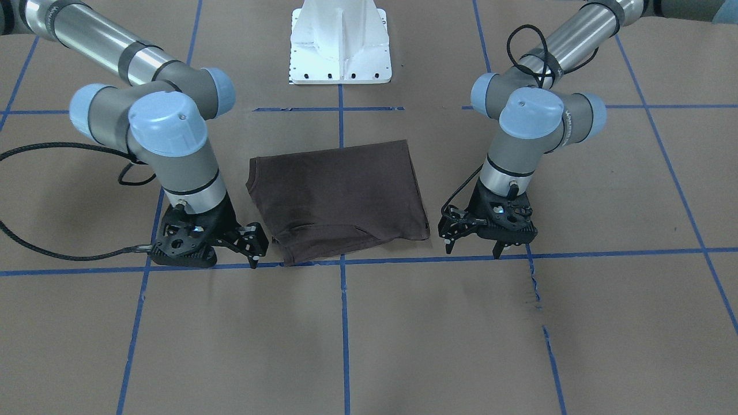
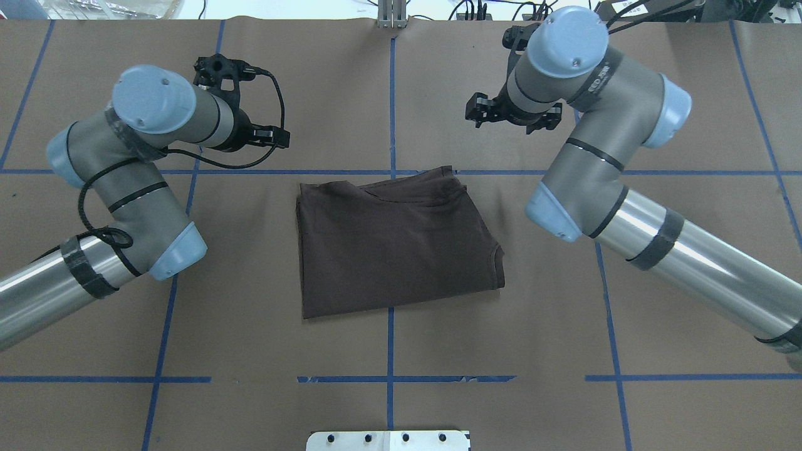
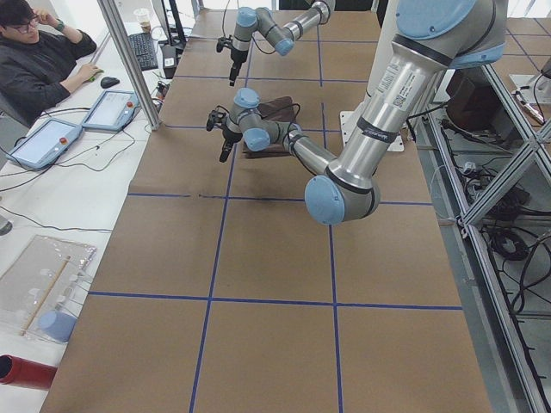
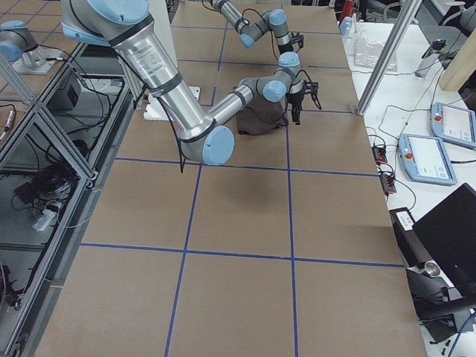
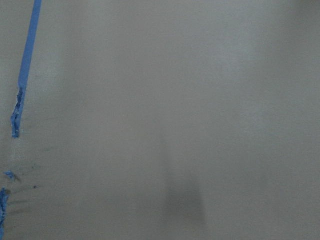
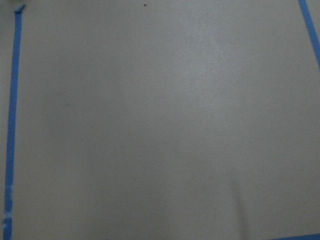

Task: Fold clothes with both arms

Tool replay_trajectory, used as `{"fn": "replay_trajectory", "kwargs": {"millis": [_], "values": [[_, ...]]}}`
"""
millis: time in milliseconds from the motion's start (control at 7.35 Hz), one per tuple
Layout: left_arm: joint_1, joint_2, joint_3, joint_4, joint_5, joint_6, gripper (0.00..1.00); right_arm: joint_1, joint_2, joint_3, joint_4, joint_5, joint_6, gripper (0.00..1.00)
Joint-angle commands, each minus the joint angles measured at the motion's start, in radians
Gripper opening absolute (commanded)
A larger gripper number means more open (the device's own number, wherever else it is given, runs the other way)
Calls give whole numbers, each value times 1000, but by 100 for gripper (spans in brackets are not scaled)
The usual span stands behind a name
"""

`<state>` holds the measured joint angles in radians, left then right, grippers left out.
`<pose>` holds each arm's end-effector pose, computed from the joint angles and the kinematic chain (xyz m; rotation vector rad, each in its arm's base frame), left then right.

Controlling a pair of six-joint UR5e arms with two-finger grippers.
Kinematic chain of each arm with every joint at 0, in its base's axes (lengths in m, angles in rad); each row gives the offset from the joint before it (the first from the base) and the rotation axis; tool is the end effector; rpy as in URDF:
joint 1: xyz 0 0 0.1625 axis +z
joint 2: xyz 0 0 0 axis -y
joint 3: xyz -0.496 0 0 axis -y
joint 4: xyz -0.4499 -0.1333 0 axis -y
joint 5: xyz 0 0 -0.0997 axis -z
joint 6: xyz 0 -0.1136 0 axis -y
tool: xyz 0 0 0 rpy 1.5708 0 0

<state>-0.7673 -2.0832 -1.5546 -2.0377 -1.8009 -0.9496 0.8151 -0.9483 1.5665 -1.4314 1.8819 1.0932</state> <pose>0.4916 -0.6233 0.3619 0.4502 0.8720 -0.0234 -0.4787 -0.6517 0.3148 0.2165 -0.7790 0.2011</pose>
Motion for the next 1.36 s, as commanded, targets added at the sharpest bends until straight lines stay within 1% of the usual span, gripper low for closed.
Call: {"fn": "replay_trajectory", "kwargs": {"millis": [0,136,272,408,545,681,817,953,1089,1225], "values": [[-67,128,-209,103,-55,175,100,105,-174,262,-203,84,-265,100],[-139,197,-279,138,-107,290,100,177,-269,315,-213,153,-386,100],[-241,277,-327,139,-209,442,100,261,-361,340,-207,205,-527,100],[-345,340,-340,137,-281,589,100,360,-442,346,-205,267,-687,100],[-439,403,-347,137,-322,732,100,466,-525,345,-207,328,-861,100],[-540,446,-348,140,-384,870,100,557,-603,339,-213,360,-1030,100],[-603,492,-346,140,-412,950,100,631,-686,328,-213,364,-1134,100],[-634,543,-341,140,-413,1015,100,657,-780,328,-205,361,-1144,100],[-641,589,-344,136,-403,1022,100,692,-841,314,-205,355,-1138,100],[-642,638,-329,139,-412,1022,100,717,-878,288,-205,359,-1142,100]]}}
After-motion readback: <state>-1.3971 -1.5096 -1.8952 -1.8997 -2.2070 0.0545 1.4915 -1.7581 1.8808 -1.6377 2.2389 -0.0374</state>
